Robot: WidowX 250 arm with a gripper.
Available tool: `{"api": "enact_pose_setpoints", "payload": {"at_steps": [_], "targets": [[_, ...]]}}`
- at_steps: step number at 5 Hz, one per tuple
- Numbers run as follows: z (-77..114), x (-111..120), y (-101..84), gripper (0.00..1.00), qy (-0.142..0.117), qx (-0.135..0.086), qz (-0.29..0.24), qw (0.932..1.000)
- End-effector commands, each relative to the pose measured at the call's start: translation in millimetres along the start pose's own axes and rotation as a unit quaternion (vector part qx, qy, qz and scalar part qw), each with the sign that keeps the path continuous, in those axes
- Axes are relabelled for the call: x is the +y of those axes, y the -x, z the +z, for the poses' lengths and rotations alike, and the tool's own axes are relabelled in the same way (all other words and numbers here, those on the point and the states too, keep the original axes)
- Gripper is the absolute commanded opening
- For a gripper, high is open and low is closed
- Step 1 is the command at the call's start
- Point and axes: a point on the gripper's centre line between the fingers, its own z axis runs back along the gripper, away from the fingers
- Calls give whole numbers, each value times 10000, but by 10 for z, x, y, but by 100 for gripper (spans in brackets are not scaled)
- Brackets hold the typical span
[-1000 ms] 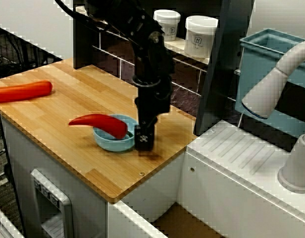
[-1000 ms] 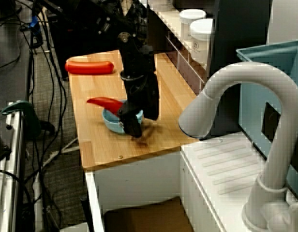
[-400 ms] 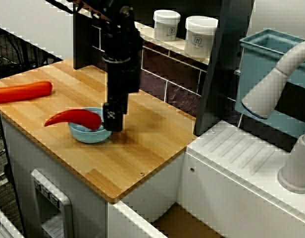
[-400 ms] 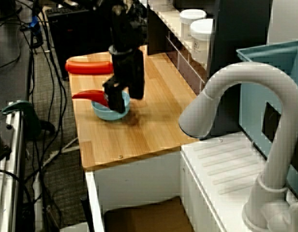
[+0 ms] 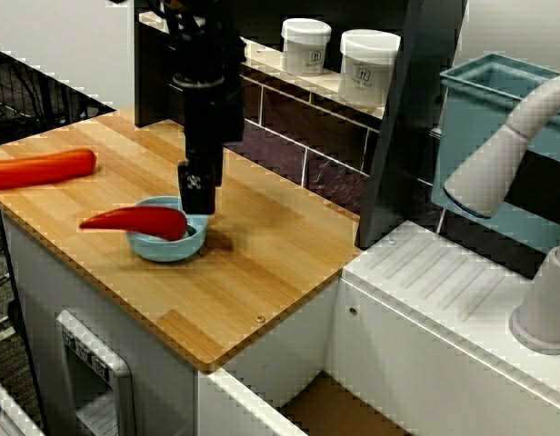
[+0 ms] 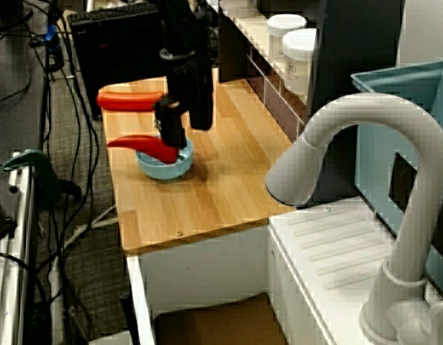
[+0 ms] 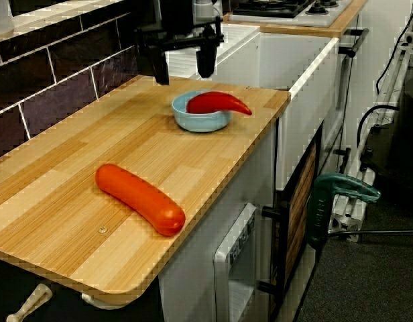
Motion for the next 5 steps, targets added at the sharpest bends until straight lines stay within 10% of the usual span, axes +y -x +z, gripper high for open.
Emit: {"api": "enact_pose_setpoints", "payload": {"at_steps": [1,5], "targets": [[376,-12,61,100,-337,-139,218,9991],[341,-234,292,100,-708,186,1443,9868]]}}
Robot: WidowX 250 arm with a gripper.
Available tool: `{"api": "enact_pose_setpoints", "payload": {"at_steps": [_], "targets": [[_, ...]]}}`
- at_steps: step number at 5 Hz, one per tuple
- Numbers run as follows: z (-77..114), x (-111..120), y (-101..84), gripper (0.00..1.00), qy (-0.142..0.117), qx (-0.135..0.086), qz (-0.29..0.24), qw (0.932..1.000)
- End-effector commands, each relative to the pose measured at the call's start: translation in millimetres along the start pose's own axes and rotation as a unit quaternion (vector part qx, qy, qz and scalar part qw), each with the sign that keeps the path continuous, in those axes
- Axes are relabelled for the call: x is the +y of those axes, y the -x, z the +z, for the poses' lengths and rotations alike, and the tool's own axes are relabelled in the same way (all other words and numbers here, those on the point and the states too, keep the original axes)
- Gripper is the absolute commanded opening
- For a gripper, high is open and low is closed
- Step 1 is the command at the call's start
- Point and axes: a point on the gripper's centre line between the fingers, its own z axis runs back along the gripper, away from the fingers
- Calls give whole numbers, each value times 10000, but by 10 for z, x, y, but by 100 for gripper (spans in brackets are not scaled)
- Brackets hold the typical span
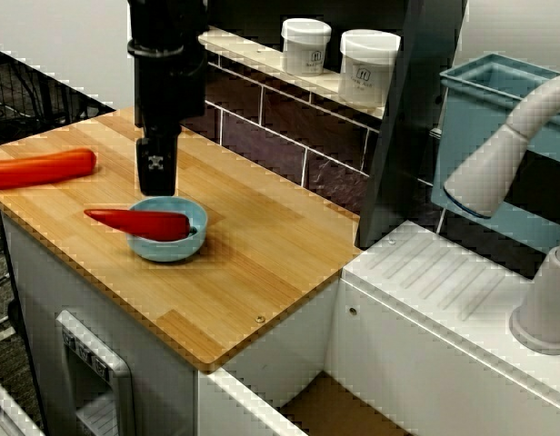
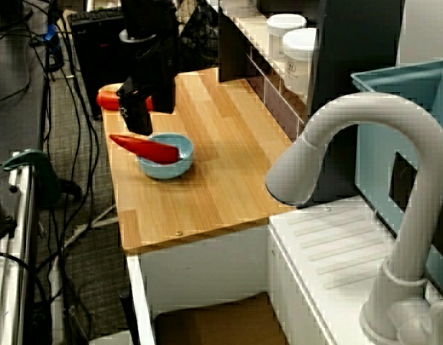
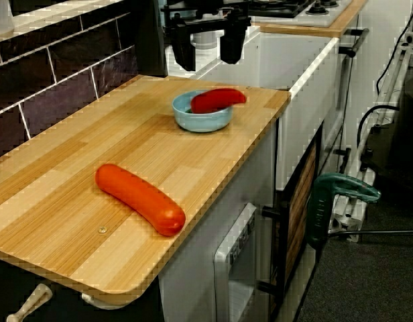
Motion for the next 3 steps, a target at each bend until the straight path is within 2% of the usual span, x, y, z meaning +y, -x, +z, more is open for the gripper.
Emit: {"api": "enact_pose_setpoints", "payload": {"at_steps": [1,2,3], "targets": [[98,125,38,100,-481,-141,1165,9919],[106,275,114,100,-598,-88,1680,9839],[62,380,186,100,-673,-50,2290,9711]]}}
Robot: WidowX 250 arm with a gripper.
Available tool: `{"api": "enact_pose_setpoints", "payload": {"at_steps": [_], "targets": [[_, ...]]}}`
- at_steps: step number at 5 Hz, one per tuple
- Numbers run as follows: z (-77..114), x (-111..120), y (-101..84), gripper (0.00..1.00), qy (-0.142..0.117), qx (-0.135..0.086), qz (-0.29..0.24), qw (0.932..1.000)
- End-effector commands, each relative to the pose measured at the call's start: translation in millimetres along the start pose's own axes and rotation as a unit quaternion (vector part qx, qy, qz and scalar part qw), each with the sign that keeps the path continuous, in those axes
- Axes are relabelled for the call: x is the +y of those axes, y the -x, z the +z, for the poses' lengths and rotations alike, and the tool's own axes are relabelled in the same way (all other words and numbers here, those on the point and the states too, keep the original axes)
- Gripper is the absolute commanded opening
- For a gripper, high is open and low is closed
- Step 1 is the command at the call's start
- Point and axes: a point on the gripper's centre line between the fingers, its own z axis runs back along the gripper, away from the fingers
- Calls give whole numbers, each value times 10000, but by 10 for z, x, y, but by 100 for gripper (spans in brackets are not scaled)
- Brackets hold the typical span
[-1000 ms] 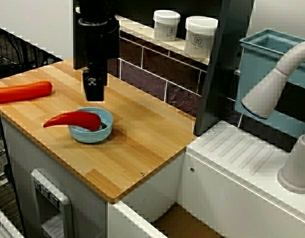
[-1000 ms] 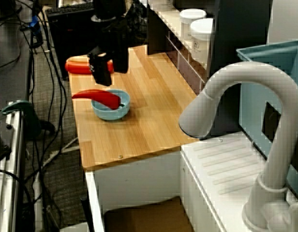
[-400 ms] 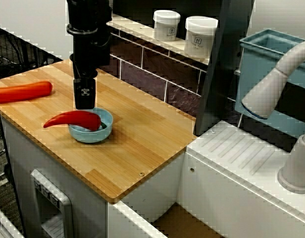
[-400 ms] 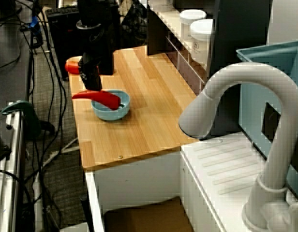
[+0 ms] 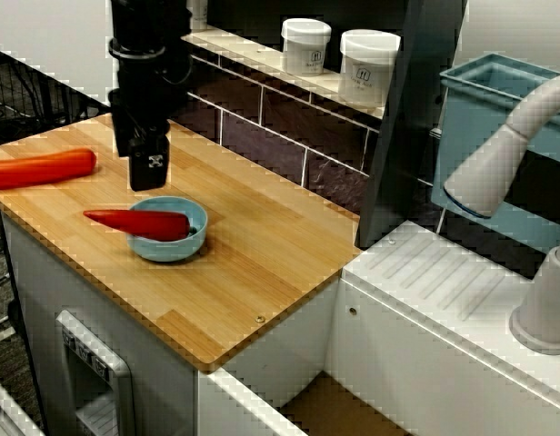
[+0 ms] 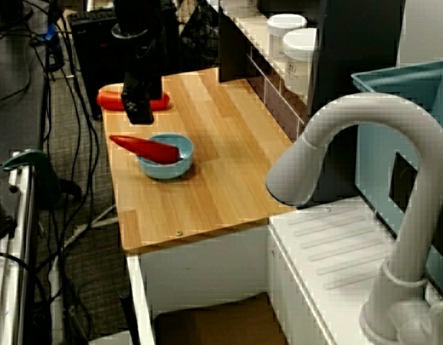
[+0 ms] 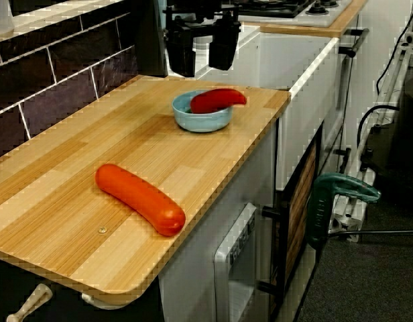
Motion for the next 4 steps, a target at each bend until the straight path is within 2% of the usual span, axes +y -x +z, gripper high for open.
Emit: {"api": "enact_pose_setpoints", "payload": {"at_steps": [1,2,3,4], "targets": [[-57,221,-53,100,-325,-66,1124,9931],[-167,276,-96,100,-285,-78,1412,9895],[-294,296,-149,100,-352,-46,1448,9888],[-294,296,-149,100,-352,-46,1448,9888]]}}
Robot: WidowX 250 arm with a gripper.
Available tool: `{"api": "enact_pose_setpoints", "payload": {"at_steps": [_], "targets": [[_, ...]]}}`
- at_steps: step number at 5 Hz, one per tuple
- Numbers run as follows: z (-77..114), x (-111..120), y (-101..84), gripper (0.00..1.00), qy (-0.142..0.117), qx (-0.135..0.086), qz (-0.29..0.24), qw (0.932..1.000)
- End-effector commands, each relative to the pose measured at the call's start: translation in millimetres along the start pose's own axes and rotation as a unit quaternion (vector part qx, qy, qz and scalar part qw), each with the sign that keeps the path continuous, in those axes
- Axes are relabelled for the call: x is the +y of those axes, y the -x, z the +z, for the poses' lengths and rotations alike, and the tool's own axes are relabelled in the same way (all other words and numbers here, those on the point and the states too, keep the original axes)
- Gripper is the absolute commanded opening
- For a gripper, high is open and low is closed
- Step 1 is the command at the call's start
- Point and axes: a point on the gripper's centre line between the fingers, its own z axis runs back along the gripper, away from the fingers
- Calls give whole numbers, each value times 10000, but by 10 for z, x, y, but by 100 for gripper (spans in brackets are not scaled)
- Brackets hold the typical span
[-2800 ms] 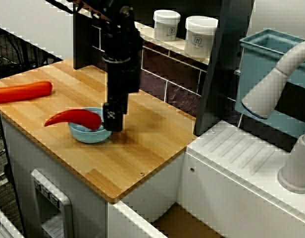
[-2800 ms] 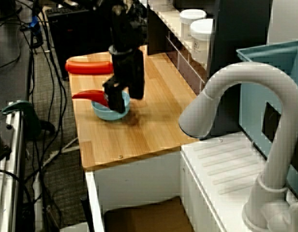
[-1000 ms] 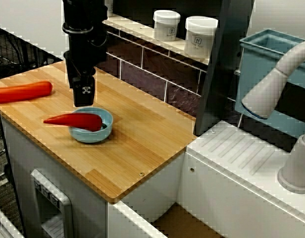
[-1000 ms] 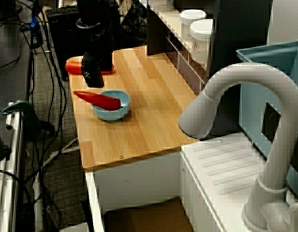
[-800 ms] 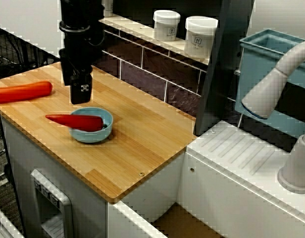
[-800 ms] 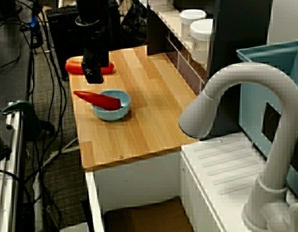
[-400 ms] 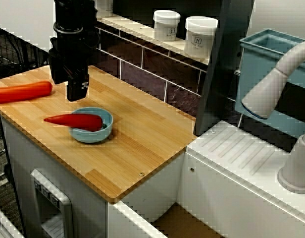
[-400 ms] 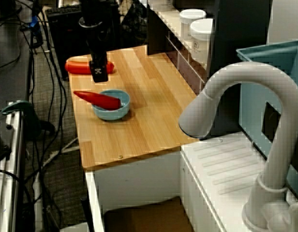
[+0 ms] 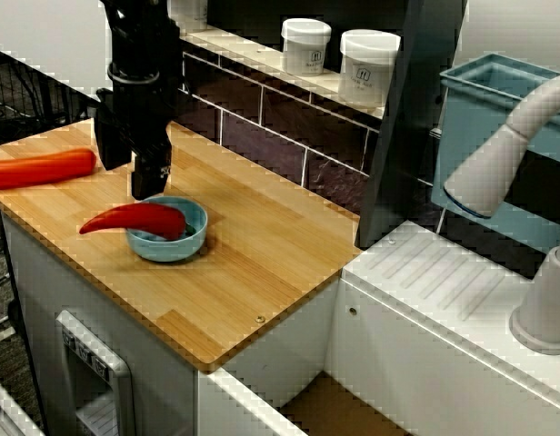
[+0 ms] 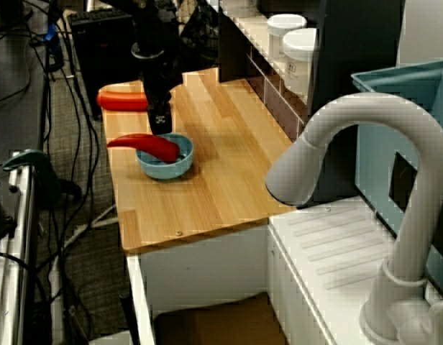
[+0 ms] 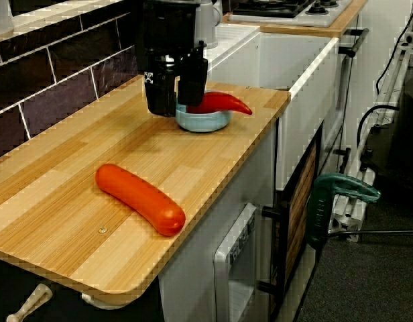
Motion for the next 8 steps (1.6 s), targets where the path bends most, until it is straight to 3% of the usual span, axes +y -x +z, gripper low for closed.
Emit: {"api": "enact_pose_setpoints", "payload": {"at_steps": [1,3,8], "targets": [[98,12,-111,100,-67,-208,26,9998],[98,12,-111,100,-67,-208,26,9998],[-199,-73,-123,100,-223,-41,134,9997]]}}
